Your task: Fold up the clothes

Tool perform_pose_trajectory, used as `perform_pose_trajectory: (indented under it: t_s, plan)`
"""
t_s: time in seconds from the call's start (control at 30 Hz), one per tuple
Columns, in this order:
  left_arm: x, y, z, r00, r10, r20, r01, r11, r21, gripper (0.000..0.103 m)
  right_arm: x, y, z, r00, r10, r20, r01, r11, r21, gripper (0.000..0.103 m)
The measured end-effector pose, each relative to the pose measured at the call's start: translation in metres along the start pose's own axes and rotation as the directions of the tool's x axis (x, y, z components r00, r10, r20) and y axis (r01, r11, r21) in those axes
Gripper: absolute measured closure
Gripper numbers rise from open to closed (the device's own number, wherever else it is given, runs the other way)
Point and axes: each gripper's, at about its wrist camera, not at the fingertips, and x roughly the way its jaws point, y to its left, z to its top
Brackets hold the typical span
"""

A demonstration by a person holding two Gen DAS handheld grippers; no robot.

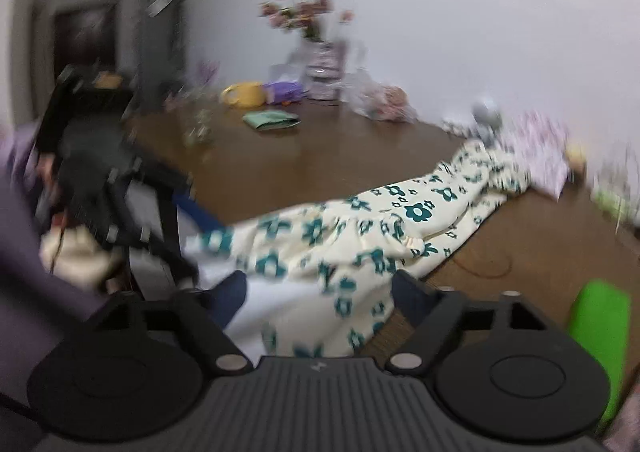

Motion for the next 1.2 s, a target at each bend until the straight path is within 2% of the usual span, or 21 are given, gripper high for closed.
perform_pose_trajectory:
  t_s: [0.1, 0.2, 0.27, 0.4, 0.53, 0.67, 0.7, 0.77, 0.83, 0.9, 0.93, 1.0, 1.07, 1.1, 1.13, 1.17, 1.2]
  plan:
    - [-0.003, -0.016, -0.009, 0.998, 0.047, 0.039, -0.052, 0.99, 0.132, 0.037, -0.003, 0.011, -0.013, 0.997, -0.04, -0.071, 0.03, 0.99, -0.139, 0.02]
    - [-0.001, -0.034, -0.017, 0.992, 0.068, 0.103, -0.095, 0.954, 0.286, 0.035, 0.0, 0.023, -0.027, 0.991, -0.064, -0.118, 0.033, 0.968, -0.248, 0.02]
    - [0.008, -0.04, -0.021, 0.994, 0.061, 0.093, -0.091, 0.93, 0.357, 0.033, 0.004, 0.029, -0.034, 0.991, -0.06, -0.12, 0.023, 0.957, -0.29, 0.02]
    - [0.02, -0.045, -0.023, 0.993, 0.071, 0.092, -0.102, 0.912, 0.398, 0.034, 0.02, 0.038, -0.038, 0.997, -0.069, -0.045, 0.05, 0.94, -0.336, 0.036]
    - [0.022, -0.049, -0.025, 0.987, 0.074, 0.14, -0.13, 0.884, 0.449, 0.034, 0.021, 0.041, -0.03, 0.997, -0.067, 0.046, 0.079, 0.939, -0.335, 0.038]
    - [0.024, -0.057, -0.025, 0.981, 0.075, 0.178, -0.155, 0.855, 0.495, 0.035, 0.021, 0.04, -0.02, 0.997, -0.012, 0.079, 0.037, 0.946, -0.321, 0.046]
    - [0.025, -0.058, -0.024, 0.98, 0.073, 0.184, -0.157, 0.854, 0.496, 0.037, 0.023, 0.039, -0.019, 0.997, 0.0, 0.074, 0.023, 0.949, -0.315, 0.05]
    - [0.027, -0.057, -0.021, 0.981, 0.073, 0.179, -0.153, 0.859, 0.489, 0.059, 0.03, 0.037, -0.016, 0.998, 0.028, 0.061, -0.008, 0.954, -0.299, 0.056]
    - [0.028, -0.053, -0.016, 0.985, 0.073, 0.159, -0.14, 0.875, 0.464, 0.068, 0.037, 0.036, -0.015, 0.997, 0.056, 0.045, -0.041, 0.961, -0.275, 0.07]
    - [0.026, -0.047, -0.012, 0.986, 0.061, 0.153, -0.123, 0.891, 0.437, 0.074, 0.039, 0.034, -0.015, 0.996, 0.082, 0.034, -0.071, 0.966, -0.248, 0.071]
    - [0.024, -0.045, -0.01, 0.987, 0.053, 0.152, -0.115, 0.895, 0.43, 0.079, 0.038, 0.033, -0.015, 0.995, 0.095, 0.03, -0.085, 0.968, -0.235, 0.076]
    - [0.022, -0.042, -0.009, 0.988, 0.052, 0.145, -0.109, 0.899, 0.424, 0.079, 0.033, 0.032, -0.015, 0.995, 0.097, 0.031, -0.087, 0.969, -0.23, 0.079]
    - [0.021, -0.042, -0.011, 0.989, 0.062, 0.133, -0.115, 0.894, 0.433, 0.071, 0.023, 0.033, -0.018, 0.996, 0.078, 0.038, -0.067, 0.968, -0.243, 0.077]
    - [0.017, -0.044, -0.015, 0.989, 0.062, 0.135, -0.117, 0.882, 0.456, 0.066, 0.018, 0.033, -0.019, 0.997, 0.069, 0.041, -0.056, 0.967, -0.249, 0.068]
    - [0.013, -0.046, -0.02, 0.988, 0.061, 0.139, -0.121, 0.87, 0.478, 0.054, 0.014, 0.034, -0.02, 0.997, 0.059, 0.044, -0.046, 0.966, -0.255, 0.046]
    - [0.009, -0.047, -0.027, 0.987, 0.062, 0.148, -0.128, 0.859, 0.495, 0.04, 0.009, 0.034, -0.022, 0.998, 0.05, 0.048, -0.036, 0.965, -0.261, 0.035]
    - [0.005, -0.048, -0.033, 0.986, 0.063, 0.157, -0.136, 0.848, 0.512, 0.035, 0.004, 0.035, -0.023, 0.998, 0.041, 0.051, -0.026, 0.963, -0.267, 0.019]
